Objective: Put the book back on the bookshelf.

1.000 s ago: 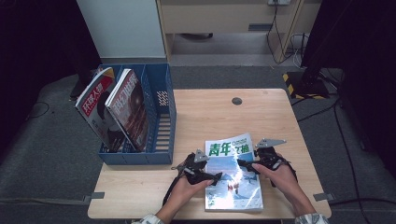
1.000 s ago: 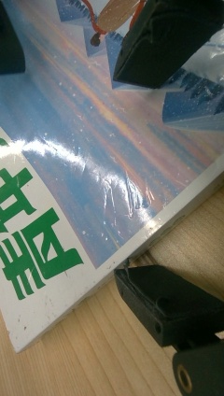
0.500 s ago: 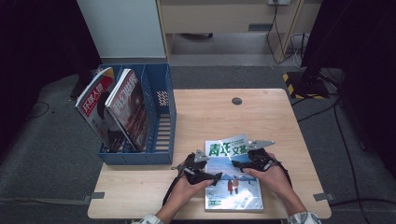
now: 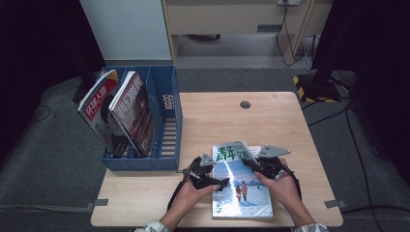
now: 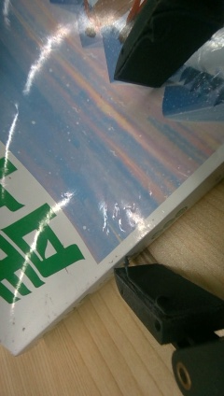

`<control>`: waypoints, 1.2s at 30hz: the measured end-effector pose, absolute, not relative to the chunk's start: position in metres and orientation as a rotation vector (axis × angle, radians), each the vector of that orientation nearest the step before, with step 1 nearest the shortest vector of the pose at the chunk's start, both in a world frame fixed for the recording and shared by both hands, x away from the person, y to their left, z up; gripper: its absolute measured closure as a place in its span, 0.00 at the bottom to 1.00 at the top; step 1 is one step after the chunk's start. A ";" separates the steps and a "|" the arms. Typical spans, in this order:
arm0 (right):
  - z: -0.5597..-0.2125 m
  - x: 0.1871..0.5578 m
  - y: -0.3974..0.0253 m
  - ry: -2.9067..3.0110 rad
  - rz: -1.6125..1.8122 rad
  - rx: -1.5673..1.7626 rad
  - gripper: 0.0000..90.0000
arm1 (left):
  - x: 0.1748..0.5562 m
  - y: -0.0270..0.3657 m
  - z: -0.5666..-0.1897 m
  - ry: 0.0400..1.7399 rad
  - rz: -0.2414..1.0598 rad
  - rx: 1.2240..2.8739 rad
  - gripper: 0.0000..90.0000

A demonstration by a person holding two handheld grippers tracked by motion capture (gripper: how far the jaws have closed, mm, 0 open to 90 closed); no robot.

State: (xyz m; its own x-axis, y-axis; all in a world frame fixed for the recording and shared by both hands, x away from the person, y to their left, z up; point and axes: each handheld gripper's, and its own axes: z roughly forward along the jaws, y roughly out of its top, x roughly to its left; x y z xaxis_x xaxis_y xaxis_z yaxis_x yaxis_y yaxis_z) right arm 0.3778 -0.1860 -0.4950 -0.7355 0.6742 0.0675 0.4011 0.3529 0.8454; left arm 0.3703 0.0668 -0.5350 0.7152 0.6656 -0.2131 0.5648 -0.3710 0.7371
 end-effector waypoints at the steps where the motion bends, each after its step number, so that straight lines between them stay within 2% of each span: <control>1: -0.493 0.377 -0.186 2.321 1.330 0.945 0.95 | 0.370 0.067 -0.535 0.937 0.145 2.067 0.06; 7: -0.484 0.370 -0.188 2.280 1.372 0.894 0.95 | 0.373 0.070 -0.536 0.961 0.083 2.020 0.01; 15: -0.476 0.366 -0.190 2.249 1.465 0.850 0.95 | 0.375 0.070 -0.538 0.916 -0.018 1.978 0.02; 21: -0.482 0.369 -0.195 2.247 1.495 0.866 0.93 | 0.373 0.068 -0.538 0.914 -0.012 1.976 0.03; 23: -0.486 0.372 -0.197 2.255 1.477 0.885 0.88 | 0.373 0.068 -0.538 0.914 -0.004 1.980 0.04; 29: -0.502 0.379 -0.198 2.320 1.278 0.972 0.47 | 0.372 0.066 -0.538 0.917 0.021 1.988 0.06; 33: -0.514 0.386 -0.201 2.350 1.073 1.065 0.23 | 0.372 0.066 -0.537 0.916 0.026 1.993 0.07; 36: -0.518 0.388 -0.208 2.323 1.028 1.132 0.16 | 0.372 0.067 -0.537 0.917 0.029 1.993 0.07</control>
